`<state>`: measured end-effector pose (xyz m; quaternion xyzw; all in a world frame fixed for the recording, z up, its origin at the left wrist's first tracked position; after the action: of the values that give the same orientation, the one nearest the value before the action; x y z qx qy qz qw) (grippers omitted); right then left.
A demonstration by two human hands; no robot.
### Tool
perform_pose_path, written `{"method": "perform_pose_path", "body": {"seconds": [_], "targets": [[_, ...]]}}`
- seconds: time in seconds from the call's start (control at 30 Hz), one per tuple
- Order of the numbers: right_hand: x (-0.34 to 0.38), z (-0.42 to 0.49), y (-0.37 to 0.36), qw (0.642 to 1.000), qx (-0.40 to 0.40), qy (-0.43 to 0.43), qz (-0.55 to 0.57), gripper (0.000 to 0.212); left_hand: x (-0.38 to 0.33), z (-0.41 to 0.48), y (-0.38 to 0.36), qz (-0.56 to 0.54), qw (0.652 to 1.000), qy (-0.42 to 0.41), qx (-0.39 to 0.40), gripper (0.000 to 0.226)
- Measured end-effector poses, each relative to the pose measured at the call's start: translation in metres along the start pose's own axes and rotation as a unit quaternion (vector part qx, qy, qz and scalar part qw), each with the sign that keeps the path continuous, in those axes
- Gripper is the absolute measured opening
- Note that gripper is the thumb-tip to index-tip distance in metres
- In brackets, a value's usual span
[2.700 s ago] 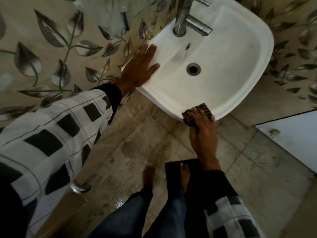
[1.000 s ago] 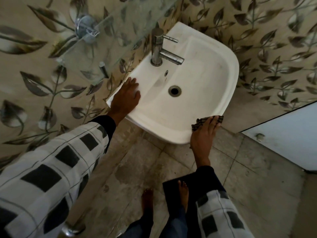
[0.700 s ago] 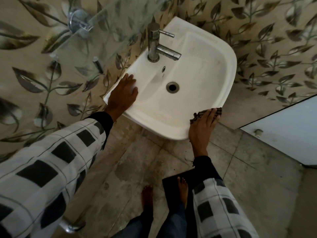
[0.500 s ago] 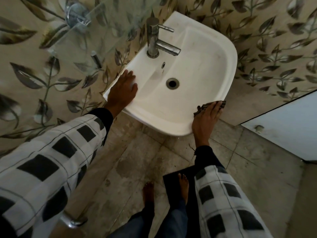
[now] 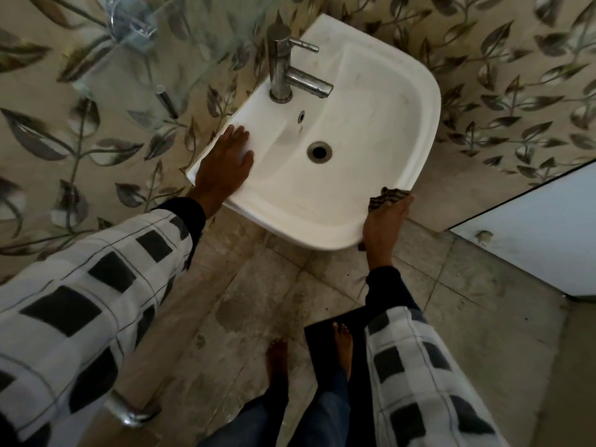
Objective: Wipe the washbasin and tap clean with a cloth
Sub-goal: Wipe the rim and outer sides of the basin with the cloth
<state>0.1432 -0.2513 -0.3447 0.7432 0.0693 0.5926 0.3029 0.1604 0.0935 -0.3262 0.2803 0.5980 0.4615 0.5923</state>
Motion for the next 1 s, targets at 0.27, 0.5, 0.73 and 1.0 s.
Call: {"method": "perform_pose_path", "body": {"seconds": [0.27,0.5,0.73,1.0], "targets": [[-0.003,0.047,-0.004,0.984,-0.046,0.090,-0.148,0.056,-0.004,-0.003,0.002,0.017,1.000,-0.014,-0.006,0.053],[-0.003,0.020,-0.004,0.963,-0.031,0.099,-0.250,0.065,-0.017,-0.010,0.005,0.029,0.994,-0.090,-0.061,0.048],[-0.004,0.035,-0.006,0.927,-0.016,0.176,-0.332,0.064,-0.129,0.054,-0.009,-0.010,0.947,-0.319,-0.031,0.049],[-0.005,0.038,-0.010,0.950,-0.047,0.191,-0.241,0.066,-0.175,0.153,-0.046,0.077,0.941,-0.325,0.046,0.051]]}}
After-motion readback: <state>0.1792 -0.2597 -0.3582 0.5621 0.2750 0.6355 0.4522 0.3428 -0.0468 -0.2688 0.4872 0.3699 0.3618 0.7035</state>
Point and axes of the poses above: each hand's wrist, its own z-axis towards the middle knuckle, its own y-axis out of the back of the hand, x = y × z, the point moved 2 cm from there along z, towards the middle knuckle, and after that the axes turned 5 degrees about -z, right-handed, at the moved point
